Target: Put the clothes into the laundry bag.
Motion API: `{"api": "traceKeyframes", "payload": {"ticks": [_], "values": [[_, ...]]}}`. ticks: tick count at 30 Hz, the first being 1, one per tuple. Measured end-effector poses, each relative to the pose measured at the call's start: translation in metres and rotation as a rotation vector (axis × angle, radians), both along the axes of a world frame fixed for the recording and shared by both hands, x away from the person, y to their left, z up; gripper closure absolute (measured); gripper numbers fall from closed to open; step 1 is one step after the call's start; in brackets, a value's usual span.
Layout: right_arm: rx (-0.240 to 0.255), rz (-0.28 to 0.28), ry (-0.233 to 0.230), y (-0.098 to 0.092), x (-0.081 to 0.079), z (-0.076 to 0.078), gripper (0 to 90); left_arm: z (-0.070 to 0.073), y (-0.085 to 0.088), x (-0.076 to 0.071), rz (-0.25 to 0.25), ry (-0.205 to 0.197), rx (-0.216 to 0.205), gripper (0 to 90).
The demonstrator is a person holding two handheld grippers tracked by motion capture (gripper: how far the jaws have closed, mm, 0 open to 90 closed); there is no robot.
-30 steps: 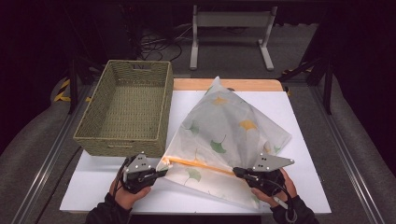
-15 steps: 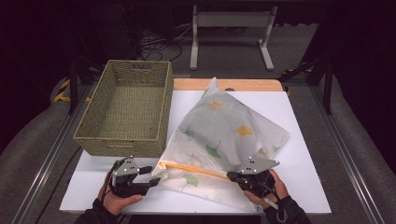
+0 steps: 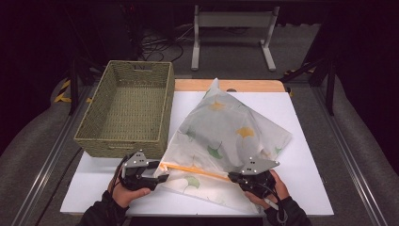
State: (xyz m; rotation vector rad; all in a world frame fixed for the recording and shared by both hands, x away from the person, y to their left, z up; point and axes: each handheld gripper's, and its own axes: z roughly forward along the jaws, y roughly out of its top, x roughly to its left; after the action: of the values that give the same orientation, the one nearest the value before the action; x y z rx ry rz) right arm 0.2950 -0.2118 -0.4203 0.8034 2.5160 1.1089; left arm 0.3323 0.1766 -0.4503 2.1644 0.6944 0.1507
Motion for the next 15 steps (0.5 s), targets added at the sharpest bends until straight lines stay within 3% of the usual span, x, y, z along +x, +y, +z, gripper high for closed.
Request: {"api": "traceKeyframes", "payload": {"ticks": [5, 8, 13, 15], "values": [[-0.005, -0.007, -0.001, 0.0004, 0.0004, -0.0013, 87.6, 0.0016, 0.0067, -0.0030, -0.017, -0.024, 0.031, 74.0], [-0.002, -0.009, 0.000, 0.0011, 0.0007, -0.0020, 87.2, 0.0013, 0.0079, -0.0049, -0.037, -0.025, 0.034, 82.5], [0.012, -0.007, 0.007, 0.0016, 0.0010, -0.0026, 85.3, -0.0002, 0.0069, -0.0063, -0.053, -0.033, 0.047, 84.8], [0.033, -0.006, -0.005, 0.0018, -0.0005, -0.0007, 83.4, -0.0016, 0.0080, -0.0063, -0.043, -0.017, 0.035, 84.5]]}}
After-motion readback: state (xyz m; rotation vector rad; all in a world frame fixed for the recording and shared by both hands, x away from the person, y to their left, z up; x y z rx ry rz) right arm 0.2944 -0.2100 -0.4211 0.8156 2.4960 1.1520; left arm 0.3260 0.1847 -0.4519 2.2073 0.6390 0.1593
